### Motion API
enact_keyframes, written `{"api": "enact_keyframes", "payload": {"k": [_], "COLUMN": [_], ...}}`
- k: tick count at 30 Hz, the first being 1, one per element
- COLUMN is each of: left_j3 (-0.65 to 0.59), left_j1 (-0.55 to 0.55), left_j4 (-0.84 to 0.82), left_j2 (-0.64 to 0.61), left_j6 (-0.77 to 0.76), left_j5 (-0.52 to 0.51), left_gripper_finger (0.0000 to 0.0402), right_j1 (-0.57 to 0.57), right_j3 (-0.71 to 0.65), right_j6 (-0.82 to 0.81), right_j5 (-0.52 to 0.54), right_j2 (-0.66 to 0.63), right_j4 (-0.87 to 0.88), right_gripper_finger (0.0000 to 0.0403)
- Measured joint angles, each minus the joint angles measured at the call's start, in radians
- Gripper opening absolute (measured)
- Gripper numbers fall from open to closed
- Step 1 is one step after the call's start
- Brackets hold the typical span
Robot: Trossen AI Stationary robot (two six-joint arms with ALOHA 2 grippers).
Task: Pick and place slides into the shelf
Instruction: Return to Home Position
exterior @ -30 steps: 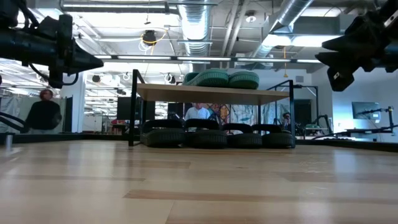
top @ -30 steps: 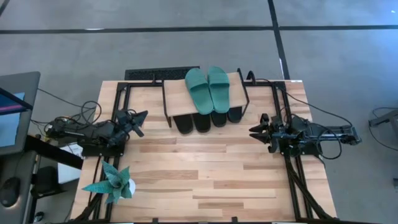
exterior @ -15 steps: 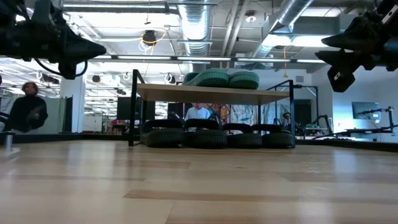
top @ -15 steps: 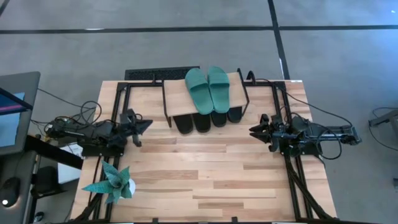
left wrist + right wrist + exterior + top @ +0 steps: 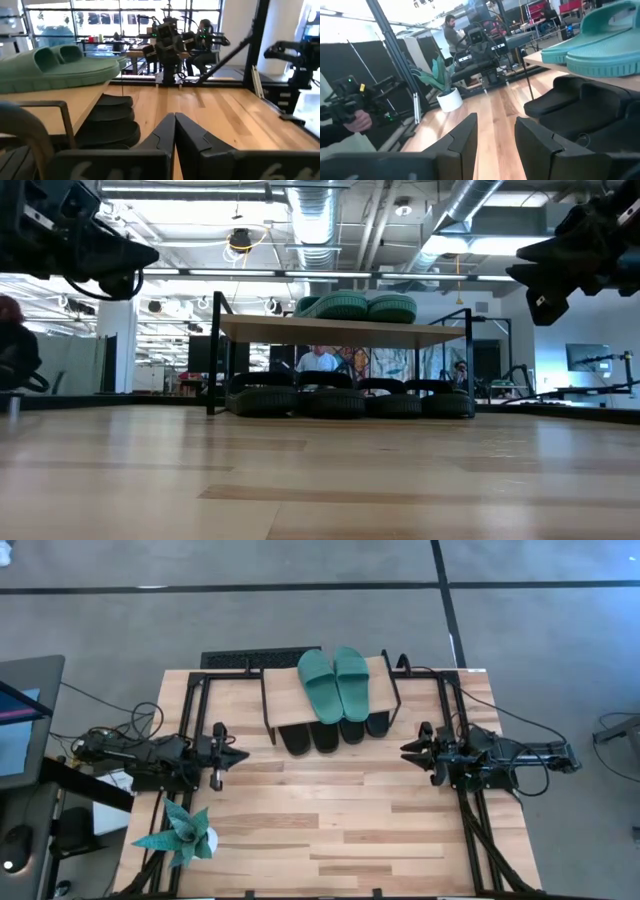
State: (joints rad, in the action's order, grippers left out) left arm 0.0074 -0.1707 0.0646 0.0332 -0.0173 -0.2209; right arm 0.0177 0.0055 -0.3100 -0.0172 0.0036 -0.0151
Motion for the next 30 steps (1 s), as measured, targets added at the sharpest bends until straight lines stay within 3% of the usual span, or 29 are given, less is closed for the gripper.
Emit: {"api": "enact_keyframes", "payload": {"k": [11, 19, 24, 30], "left_j3": [0.001, 0.001, 0.001, 0.001], "left_j1": [0.002, 0.003, 0.012, 0.065], "left_j4": [0.001, 0.015, 0.201, 0.113], "left_j2": [0.133, 0.157, 0.155, 0.156], "left_j6": [0.069, 0.110, 0.324, 0.277], "left_j5": [-0.023, -0.044, 0.119, 0.132], "left_gripper_finger": [0.0000, 0.0000, 0.0000, 0.0000], "right_j1": [0.004, 0.004, -0.001, 0.000], "right_j3": [0.000, 0.000, 0.000, 0.000], "right_j6": [-0.038, -0.038, -0.030, 0.068], "right_j5": [-0.001, 0.001, 0.022, 0.021], "right_j2": [0.010, 0.010, 0.010, 0.010], "right_j4": [0.001, 0.000, 0.002, 0.002], "right_gripper_finger": [0.0118, 0.0118, 0.0118, 0.0118]}}
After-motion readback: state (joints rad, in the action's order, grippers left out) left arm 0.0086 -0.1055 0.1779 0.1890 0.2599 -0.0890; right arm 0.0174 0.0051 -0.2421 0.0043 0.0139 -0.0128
